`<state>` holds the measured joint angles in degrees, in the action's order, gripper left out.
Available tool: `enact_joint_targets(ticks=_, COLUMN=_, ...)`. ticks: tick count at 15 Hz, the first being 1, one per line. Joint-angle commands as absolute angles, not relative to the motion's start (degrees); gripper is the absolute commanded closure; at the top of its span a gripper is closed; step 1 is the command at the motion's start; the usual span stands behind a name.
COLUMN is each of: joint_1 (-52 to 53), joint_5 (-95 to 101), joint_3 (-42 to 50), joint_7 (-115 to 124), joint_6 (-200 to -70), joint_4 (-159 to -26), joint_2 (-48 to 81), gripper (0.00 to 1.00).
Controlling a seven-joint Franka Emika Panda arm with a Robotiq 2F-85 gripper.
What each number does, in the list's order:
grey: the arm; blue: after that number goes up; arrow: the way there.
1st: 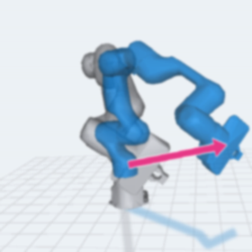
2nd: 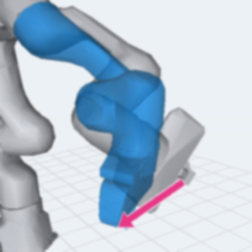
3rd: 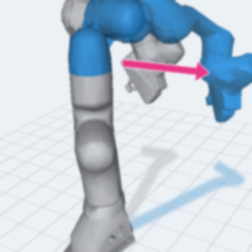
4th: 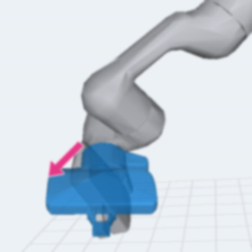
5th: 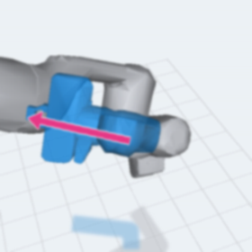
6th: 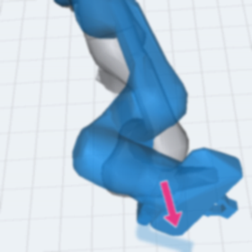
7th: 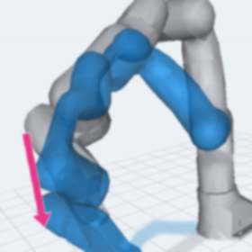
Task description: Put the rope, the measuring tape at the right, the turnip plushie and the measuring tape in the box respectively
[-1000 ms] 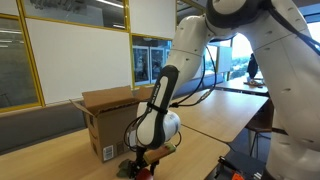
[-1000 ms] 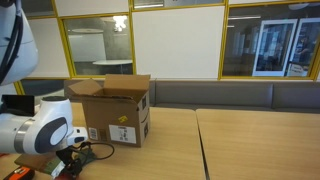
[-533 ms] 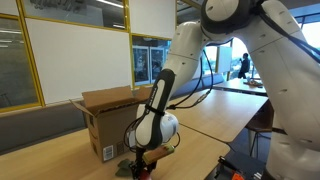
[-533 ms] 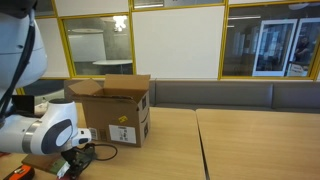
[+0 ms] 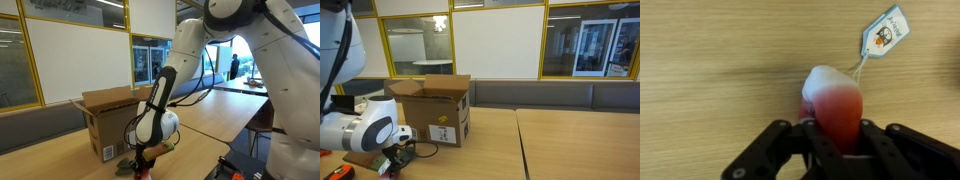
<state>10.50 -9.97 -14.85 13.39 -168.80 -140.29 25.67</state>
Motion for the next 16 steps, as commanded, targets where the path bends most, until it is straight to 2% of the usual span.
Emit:
enact_joint_targets(ticks=1, joint_1=9.99, joint_5=-11.46, joint_3=-15.54, joint_7=12.64, joint_6=-170.95, joint_4=-145.68, joint_2=17.67, gripper=0.86)
enact_joint_targets(ticks=9, joint_1=15.96, joint_5=-2.45, joint_3=-13.21, joint_7=20.43, joint_6=-168.83, joint_4=-154.20, joint_2=-5.75, gripper=0.86)
enact_joint_targets(ticks=16, joint_1=13.07, joint_5=11.83, joint_3=-21.65, joint_7=34.02, joint_6=-160.47, joint_4=-150.68, joint_2=-21.43, gripper=0.86)
